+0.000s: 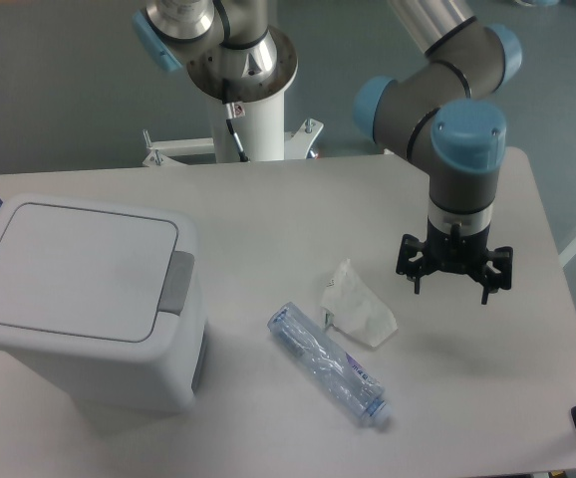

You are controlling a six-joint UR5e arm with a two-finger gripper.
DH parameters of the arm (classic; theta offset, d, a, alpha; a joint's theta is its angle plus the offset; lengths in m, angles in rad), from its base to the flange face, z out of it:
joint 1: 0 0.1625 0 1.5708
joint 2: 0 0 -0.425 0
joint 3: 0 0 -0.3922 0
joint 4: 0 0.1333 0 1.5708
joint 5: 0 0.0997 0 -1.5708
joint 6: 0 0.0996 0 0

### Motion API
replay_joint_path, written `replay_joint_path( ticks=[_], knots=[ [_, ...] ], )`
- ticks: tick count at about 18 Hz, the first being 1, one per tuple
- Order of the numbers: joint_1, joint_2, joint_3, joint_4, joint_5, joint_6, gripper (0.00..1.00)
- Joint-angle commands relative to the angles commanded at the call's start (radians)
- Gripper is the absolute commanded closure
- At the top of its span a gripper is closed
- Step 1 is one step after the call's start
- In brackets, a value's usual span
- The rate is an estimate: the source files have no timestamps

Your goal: Open the trash can

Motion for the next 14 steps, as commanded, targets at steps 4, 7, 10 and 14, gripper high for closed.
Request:
replay_joint_path(
  ticks=[4, 7, 10, 14],
  knots=[
    [-0.003, 0.006, 0.060, -0.003, -0.186, -0.197, 0.00],
    [-0.009, 0.024, 0.104, -0.003, -0.276, -0.315, 0.00],
    [-0.021, 0.051, 0.140, -0.003, -0.391, -0.428, 0.00],
    [-0.063, 0.110, 0.131, -0.002, -0.468, -0.508, 0.00]
  ],
)
